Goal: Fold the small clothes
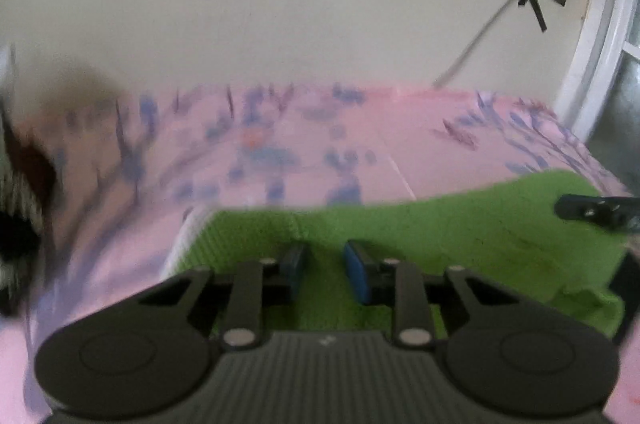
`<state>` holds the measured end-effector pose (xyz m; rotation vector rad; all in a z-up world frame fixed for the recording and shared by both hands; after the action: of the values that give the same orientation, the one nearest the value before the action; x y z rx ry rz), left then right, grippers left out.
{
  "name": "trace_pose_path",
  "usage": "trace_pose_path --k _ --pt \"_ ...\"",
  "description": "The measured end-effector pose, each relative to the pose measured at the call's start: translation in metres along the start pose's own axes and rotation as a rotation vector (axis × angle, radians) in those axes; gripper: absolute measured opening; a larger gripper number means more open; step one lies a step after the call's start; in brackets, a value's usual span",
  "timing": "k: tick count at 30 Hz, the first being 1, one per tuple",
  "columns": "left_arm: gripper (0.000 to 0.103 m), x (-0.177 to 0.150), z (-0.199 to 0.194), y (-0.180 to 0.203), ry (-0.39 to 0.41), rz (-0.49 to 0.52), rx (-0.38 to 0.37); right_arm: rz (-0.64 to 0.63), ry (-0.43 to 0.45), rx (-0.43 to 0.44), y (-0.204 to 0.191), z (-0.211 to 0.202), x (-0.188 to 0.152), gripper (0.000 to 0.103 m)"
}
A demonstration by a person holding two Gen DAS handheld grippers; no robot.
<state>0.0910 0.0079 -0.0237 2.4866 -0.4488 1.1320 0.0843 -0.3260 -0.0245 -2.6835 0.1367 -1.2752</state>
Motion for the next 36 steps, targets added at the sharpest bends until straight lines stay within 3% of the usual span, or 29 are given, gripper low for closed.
trace_pose_path --k 3,5,8,11,15,17,19,22,24,25,26,28,31,33,36 --pt "0.025 0.0 -0.002 0.012 -0.016 0.021 0.04 0.017 0.001 0.008 0.0 -0.015 -0.002 0.02" --pt "0.028 -0.006 -0.014 0.016 -0.03 0.021 0.003 0.062 0.029 0.025 0.011 -0.04 -0.006 0.051" --pt "0.028 -0.007 -0.041 0.015 0.015 -0.081 -0.11 0.227 0.066 0.067 0.045 -0.085 -0.015 0.054" --pt "0.026 -0.005 -0.056 0.023 0.061 -0.18 -0.235 0.387 0.047 0.081 0.077 -0.11 -0.033 0.058" --pt "0.026 -0.002 -0.048 0.053 0.045 -0.203 -0.378 0.497 -0.063 0.123 0.091 -0.104 -0.057 0.058" --pt "0.026 -0.003 -0.035 0.065 0.012 -0.19 -0.406 0.507 -0.104 0.093 0.09 -0.093 -0.064 0.058" --pt "0.024 -0.009 -0.019 0.069 -0.035 -0.204 -0.414 0.525 -0.104 0.12 0.086 -0.083 -0.063 0.061" --pt "0.022 -0.024 -0.002 0.065 -0.101 -0.253 -0.429 0.517 -0.118 0.157 0.069 -0.071 -0.062 0.062" --pt "0.017 -0.029 0.001 0.06 -0.097 -0.259 -0.419 0.49 -0.126 0.162 0.057 -0.064 -0.059 0.061" --pt "0.016 -0.03 0.001 0.058 -0.096 -0.267 -0.425 0.486 -0.154 0.178 0.049 -0.059 -0.057 0.044" --pt "0.016 -0.031 0.0 0.057 -0.097 -0.281 -0.429 0.501 -0.175 0.195 0.043 -0.057 -0.055 0.036" --pt "0.015 -0.032 0.0 0.055 -0.101 -0.292 -0.433 0.486 -0.15 0.238 0.025 -0.064 -0.038 0.035" --pt "0.015 -0.033 -0.004 0.054 -0.098 -0.28 -0.43 0.33 -0.039 0.3 -0.024 -0.094 0.002 0.035" --pt "0.015 -0.034 -0.015 0.051 -0.085 -0.282 -0.44 0.221 -0.011 0.354 -0.065 -0.105 0.023 0.035" --pt "0.015 -0.034 -0.052 0.032 0.011 -0.296 -0.443 0.022 -0.008 0.395 -0.134 -0.105 0.034 0.028"
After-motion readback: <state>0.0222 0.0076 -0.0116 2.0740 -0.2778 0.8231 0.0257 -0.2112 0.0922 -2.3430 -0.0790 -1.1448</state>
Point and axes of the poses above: each gripper's, at about its wrist camera, not at the fingertips, and z roughly the way its jaws point, y to its right, x to its top, the point moved 5 cm from there along z, roughly the way its jaws point, and after that the axes turned 12 degrees about -x, right-handed, at the moved point
